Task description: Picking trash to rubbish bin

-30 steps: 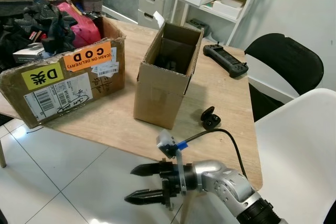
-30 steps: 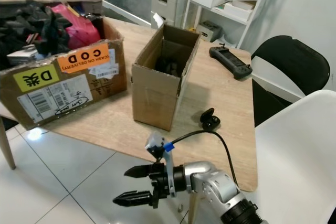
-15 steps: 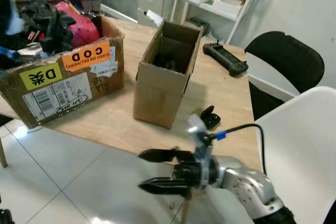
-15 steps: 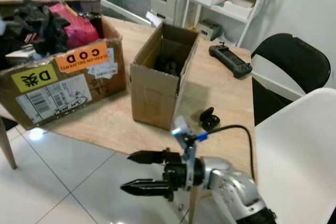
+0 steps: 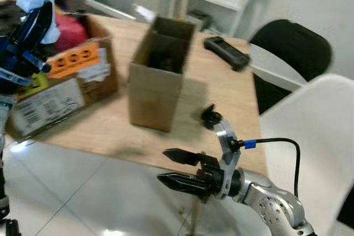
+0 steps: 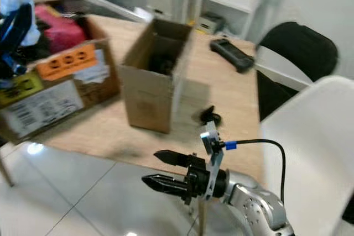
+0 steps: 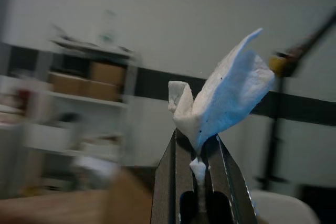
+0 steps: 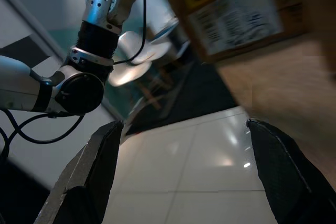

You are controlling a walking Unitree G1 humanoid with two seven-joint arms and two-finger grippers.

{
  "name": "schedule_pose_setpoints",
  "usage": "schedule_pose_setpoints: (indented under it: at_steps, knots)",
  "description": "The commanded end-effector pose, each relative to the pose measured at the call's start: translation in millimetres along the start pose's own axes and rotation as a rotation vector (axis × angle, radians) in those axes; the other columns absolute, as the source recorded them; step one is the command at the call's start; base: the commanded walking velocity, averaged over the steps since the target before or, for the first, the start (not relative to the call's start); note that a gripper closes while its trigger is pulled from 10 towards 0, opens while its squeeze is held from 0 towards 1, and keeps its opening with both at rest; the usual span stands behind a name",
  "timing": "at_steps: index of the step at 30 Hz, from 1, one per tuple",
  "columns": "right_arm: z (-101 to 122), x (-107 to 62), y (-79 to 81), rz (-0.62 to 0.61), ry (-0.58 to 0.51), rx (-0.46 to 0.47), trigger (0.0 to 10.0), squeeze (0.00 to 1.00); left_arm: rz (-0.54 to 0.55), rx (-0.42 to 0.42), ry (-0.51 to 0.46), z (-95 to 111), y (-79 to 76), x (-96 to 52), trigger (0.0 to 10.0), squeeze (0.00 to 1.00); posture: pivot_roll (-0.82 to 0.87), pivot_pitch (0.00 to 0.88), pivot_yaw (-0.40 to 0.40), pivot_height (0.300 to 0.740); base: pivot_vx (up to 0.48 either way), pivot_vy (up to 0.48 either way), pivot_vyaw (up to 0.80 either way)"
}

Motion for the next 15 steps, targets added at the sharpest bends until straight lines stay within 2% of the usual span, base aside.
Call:
schedule_pose_setpoints:
  at_steps: [1, 7, 10, 13, 15]
  knots:
    - [1.2, -2.3, 3.6, 0.005, -0.003, 0.002, 10.0, 0.0, -0.039, -0.005, 0.011, -4.5, -7.4, 5.9, 10.0, 0.0, 0.02, 0.113, -0.025, 0.74, 0.0, 0.0, -0.77]
    - [-0.5, 6.1, 4.9, 0.026, 0.012, -0.003, 10.0, 0.0, -0.055, 0.026, 0.028, -6.1, -12.3, 11.7, 10.0, 0.0, 0.02, 0.113, -0.025, 0.74, 0.0, 0.0, -0.78]
    - [0.6, 15.0, 2.1, 0.028, 0.02, -0.015, 10.0, 0.0, -0.017, 0.111, 0.067, -6.3, -8.8, 15.9, 10.0, 0.0, 0.03, 0.108, -0.028, 0.74, 0.0, 0.0, 0.0]
    - [0.9, 16.5, 1.9, 0.029, 0.023, -0.019, 10.0, 0.0, -0.006, 0.135, 0.08, -6.5, -7.4, 16.9, 10.0, 0.0, 0.03, 0.108, -0.028, 0.74, 0.0, 0.0, 0.0]
    - [2.9, 19.8, 1.8, 0.032, 0.026, -0.029, 10.0, 0.0, 0.015, 0.209, 0.118, -6.2, -5.2, 20.3, 10.0, 0.0, 0.03, 0.108, -0.028, 0.74, 0.0, 0.0, 0.0]
Point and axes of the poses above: a point about 5 cm out from each wrist's last joint towards the gripper, its own x axis pointing out of the wrist towards the gripper, its own z axis along the axis of the wrist's last joint, y = z × x, the point moved 1 cm from there along x, pointing out of the wrist towards the gripper, and after that the axes turned 8 degrees about x, right-handed, at the moved point
